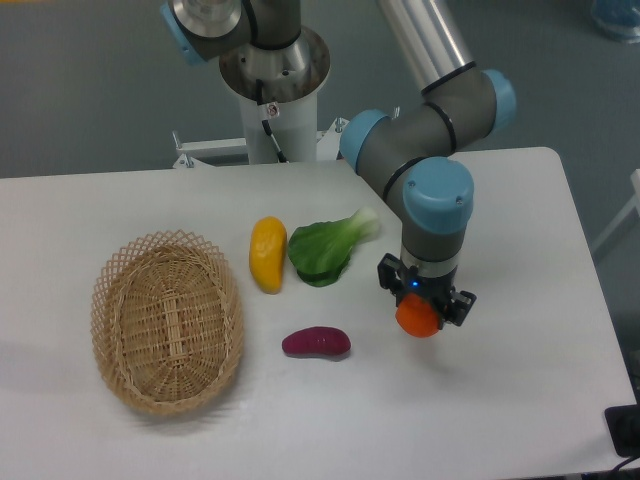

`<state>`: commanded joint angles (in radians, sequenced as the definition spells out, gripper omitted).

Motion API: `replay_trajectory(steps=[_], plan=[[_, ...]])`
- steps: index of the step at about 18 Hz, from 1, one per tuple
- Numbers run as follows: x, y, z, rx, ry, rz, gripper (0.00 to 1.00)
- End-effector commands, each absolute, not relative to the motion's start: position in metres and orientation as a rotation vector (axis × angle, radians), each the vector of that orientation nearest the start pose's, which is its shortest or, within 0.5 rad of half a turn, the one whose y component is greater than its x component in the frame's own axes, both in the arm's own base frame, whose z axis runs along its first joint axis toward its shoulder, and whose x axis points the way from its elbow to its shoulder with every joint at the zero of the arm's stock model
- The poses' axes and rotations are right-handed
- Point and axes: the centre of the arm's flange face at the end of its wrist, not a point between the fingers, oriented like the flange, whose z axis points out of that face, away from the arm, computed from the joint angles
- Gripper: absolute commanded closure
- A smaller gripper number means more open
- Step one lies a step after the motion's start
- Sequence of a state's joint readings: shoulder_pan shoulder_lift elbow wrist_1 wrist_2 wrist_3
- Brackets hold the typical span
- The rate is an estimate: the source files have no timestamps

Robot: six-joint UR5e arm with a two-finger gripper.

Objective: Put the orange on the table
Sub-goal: 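Carry the held orange toward the purple sweet potato and lower it, then open the gripper to release the orange onto the table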

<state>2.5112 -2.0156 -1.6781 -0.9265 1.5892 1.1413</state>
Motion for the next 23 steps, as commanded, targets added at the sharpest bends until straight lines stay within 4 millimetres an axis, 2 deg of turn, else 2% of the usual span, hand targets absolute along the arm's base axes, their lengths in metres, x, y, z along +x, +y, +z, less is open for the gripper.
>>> replay_trajectory(steps=[2, 7, 10, 12, 13, 14, 20, 23], plan=[[-0.417, 0.479, 0.236, -3.103, 0.331, 0.102, 0.57], [-0.403, 0.485, 0.222, -3.113, 0.362, 0.064, 0.53], [-0.403, 0.486, 0.221, -3.113, 0.376, 0.063, 0.38], [-0.403, 0.486, 0.221, -3.112, 0.379, 0.065, 0.20], [-0.403, 0.486, 0.221, -3.113, 0.371, 0.065, 0.05], [-0.403, 0.486, 0.221, -3.114, 0.364, 0.065, 0.00], [-0.406, 0.487, 0.230, -3.107, 0.356, 0.083, 0.00], [-0.412, 0.487, 0.240, -3.093, 0.340, 0.119, 0.00]])
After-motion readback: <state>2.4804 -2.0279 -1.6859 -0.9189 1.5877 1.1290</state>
